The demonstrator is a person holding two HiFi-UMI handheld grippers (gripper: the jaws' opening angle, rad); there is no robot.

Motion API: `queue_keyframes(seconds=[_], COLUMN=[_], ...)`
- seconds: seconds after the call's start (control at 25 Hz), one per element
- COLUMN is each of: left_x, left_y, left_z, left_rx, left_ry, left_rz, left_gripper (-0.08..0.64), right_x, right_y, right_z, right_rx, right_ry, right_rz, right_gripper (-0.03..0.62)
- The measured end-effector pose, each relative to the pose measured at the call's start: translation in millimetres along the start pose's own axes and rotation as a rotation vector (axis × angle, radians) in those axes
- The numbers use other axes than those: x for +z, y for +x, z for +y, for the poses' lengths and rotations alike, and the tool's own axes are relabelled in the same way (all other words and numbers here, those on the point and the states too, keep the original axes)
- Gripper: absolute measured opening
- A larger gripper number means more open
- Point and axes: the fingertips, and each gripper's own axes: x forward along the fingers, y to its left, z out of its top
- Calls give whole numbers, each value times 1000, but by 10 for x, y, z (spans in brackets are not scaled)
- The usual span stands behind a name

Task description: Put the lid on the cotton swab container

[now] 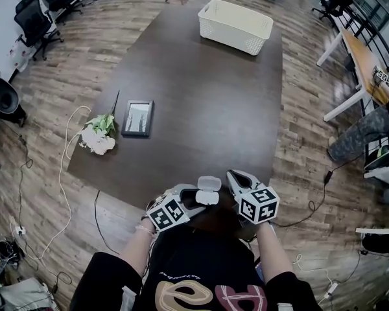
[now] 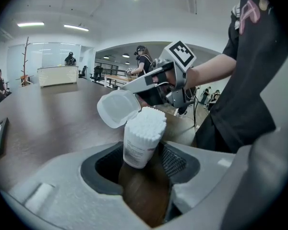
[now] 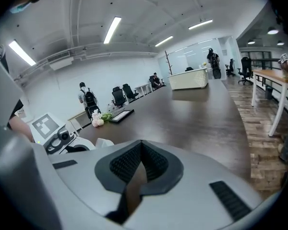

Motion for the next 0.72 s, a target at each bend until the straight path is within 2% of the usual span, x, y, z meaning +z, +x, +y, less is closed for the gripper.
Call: queue_keyframes(seconds=[0.16, 0.36, 0.48, 0.72], left_x=[-3, -22, -34, -28], left_y=[-2, -25, -37, -17], left_z=[28, 23, 30, 30], left_rx=[-14, -37, -42, -50], left_ry=[23, 37, 33, 51], left_rz=[2, 3, 4, 5], left_gripper=[233, 232, 232, 232], right_x=[-95, -264, -186, -11], right_y=[127, 256, 223, 124], right_z=[26, 156, 233, 387], right_rx=[56, 178, 247, 329], right_ry=[32, 141, 208, 235], right_rz=[57, 148, 114, 41], right_gripper=[8, 8, 8, 8])
